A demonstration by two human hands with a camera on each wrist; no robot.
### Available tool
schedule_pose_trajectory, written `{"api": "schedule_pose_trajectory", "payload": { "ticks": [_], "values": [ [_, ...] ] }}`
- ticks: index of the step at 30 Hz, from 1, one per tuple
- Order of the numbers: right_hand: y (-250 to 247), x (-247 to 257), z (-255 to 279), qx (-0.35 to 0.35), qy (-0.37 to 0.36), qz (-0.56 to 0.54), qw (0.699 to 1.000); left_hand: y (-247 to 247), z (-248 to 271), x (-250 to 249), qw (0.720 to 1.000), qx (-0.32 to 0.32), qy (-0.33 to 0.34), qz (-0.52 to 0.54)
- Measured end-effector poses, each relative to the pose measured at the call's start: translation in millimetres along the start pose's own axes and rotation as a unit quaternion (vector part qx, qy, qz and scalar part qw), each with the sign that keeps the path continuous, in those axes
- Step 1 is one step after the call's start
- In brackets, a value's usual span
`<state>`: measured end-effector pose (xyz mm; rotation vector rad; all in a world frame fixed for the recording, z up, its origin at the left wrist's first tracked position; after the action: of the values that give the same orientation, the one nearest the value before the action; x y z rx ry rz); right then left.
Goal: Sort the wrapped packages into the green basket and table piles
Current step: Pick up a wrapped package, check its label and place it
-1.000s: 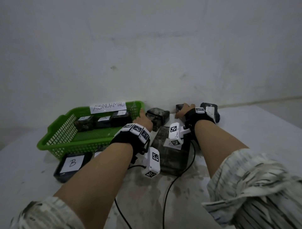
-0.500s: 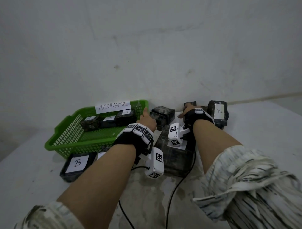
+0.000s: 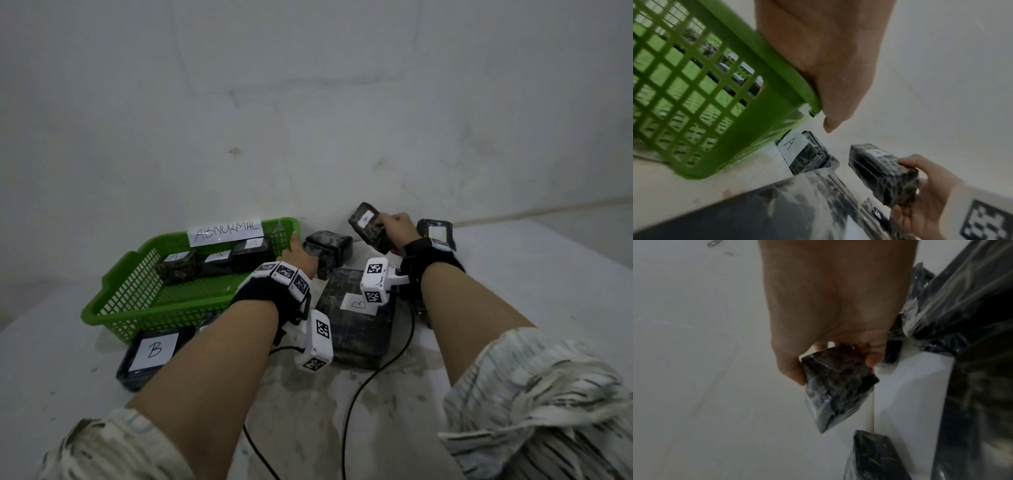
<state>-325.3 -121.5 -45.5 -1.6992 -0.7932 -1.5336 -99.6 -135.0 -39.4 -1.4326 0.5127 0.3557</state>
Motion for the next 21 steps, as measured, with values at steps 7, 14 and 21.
{"api": "schedule_pose_trajectory", "payload": {
  "ticks": [7,14,21],
  "values": [
    [-3.5,27.7,60.4,0.056,0.019,-0.070,0.996,-29.1,14.4,-0.5,0.990,-0.031,0.067,0.121],
    [42.7,53.7,103.6,0.143,0.012,-0.127,0.981,-62.8,43.4,21.1,0.939,-0.005,0.112,0.325],
    [107.4,71.3,149.8,0.220,0.019,-0.178,0.959,-80.9,49.8,58.5,0.878,0.058,0.039,0.473]
  ]
}}
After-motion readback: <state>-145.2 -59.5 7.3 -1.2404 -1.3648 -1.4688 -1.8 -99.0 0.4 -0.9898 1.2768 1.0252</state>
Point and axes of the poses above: each hand's wrist, its own z-axis away from the middle knuckle, its own y-axis out of the palm, x = y × z, the point moved 5 cm from there along -z, towards the middle knuckle, and after that the axes turned 5 degrees about -y, right-handed, at the moved point
